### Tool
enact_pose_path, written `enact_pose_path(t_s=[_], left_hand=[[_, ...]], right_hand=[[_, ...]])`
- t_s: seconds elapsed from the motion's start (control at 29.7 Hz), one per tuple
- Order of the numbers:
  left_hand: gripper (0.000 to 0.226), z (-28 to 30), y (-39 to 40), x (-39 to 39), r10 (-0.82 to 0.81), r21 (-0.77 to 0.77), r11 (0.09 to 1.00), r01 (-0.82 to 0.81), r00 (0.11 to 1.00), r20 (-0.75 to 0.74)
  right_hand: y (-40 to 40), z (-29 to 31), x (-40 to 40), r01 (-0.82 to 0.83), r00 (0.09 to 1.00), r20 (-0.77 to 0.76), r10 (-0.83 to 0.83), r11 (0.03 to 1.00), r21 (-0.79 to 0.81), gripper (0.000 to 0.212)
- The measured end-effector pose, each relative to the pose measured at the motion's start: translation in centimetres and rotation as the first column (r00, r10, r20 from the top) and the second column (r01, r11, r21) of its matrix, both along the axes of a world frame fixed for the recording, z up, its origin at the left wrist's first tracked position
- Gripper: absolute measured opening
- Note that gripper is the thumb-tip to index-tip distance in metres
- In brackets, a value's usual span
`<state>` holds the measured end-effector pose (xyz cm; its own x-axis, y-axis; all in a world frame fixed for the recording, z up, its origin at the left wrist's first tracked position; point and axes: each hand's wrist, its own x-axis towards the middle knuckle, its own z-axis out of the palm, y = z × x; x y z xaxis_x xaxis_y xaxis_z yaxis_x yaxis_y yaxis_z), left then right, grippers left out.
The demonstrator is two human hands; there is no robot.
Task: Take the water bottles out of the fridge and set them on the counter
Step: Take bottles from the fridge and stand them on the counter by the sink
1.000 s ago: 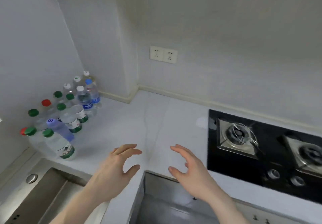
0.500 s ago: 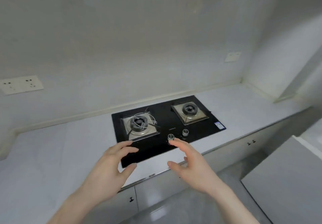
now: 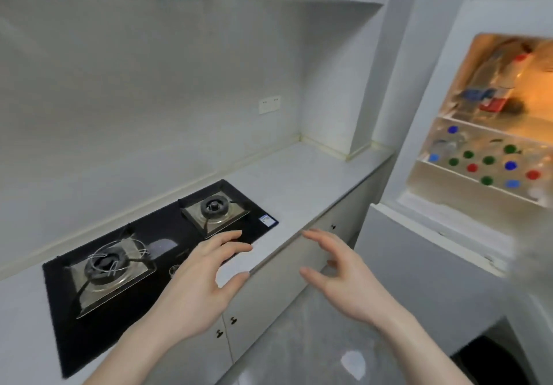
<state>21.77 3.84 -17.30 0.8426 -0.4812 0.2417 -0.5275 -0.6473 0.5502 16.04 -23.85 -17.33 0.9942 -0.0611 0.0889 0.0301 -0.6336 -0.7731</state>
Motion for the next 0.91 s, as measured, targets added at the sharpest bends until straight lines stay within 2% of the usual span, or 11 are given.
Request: enact_pose_path(t_s=[0.07, 0.1, 0.24, 0.47, 0.64, 0.91], left_hand=[[0.038, 0.7, -3.0, 0.8, -0.049, 0.002, 0.999, 0.049, 0.999, 0.007], [0.038, 0.9, -7.0, 1.8, -0.122, 0.005, 0.993, 0.122, 0.992, 0.024], [0.036, 2.1, -12.1, 3.6, -0.225, -0.001, 0.974, 0.225, 0.973, 0.059], [0.035, 4.0, -25.2, 7.5, -0.454, -0.016, 0.890, 0.456, 0.888, 0.067], [0.035, 4.7, -30.6, 10.4, -0.541, -0.041, 0.837, 0.545, 0.836, 0.090], [0.034, 6.7, -38.7, 19.1, -0.640, -0.058, 0.758, 0.650, 0.757, 0.131]], right_hand=[[-2.9, 0.3, -0.6, 0.053, 0.999, 0.014, -0.052, 0.998, -0.027, 0.059], [-6.2, 0.4, -1.8, 0.124, 0.992, 0.016, -0.124, 0.992, -0.023, 0.059], [-10.0, 1.6, -3.1, 0.209, 0.977, 0.046, -0.208, 0.978, -0.027, 0.058], [-18.7, 3.0, -5.5, 0.460, 0.884, 0.083, -0.459, 0.888, 0.007, 0.057], [-22.3, 3.5, -4.3, 0.537, 0.839, 0.110, -0.533, 0.844, -0.001, 0.056], [-28.1, 5.9, 2.3, 0.641, 0.755, 0.172, -0.633, 0.767, 0.012, 0.055]])
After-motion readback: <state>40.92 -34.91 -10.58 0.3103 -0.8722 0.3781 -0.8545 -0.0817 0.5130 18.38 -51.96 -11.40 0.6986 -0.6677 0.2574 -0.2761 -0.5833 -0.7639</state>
